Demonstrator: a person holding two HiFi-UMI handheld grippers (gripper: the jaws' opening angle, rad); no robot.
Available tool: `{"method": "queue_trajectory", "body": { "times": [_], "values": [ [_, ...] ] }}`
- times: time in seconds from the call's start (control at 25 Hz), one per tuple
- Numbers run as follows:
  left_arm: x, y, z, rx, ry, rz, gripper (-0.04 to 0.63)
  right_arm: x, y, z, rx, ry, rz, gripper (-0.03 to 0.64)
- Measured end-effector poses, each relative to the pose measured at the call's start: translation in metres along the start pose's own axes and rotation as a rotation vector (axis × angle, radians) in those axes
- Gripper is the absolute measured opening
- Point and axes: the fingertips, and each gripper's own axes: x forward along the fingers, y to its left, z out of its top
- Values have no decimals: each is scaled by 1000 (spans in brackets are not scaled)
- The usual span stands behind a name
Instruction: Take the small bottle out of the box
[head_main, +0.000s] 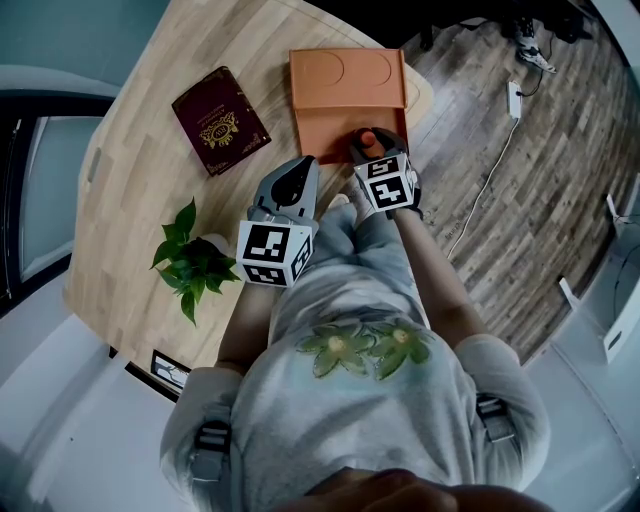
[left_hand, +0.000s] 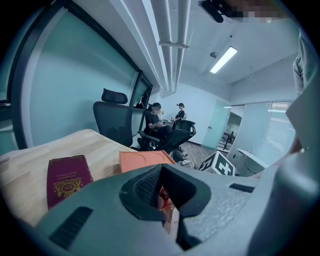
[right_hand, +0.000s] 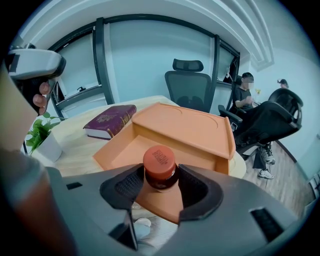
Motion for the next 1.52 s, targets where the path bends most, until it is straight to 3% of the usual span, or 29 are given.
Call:
{"method": "queue_trajectory", "body": {
  "times": [1.52],
  "values": [
    [-5,3,4,37,-15,32,3,-9,4,12,-22,-20,44,199]
  ]
}}
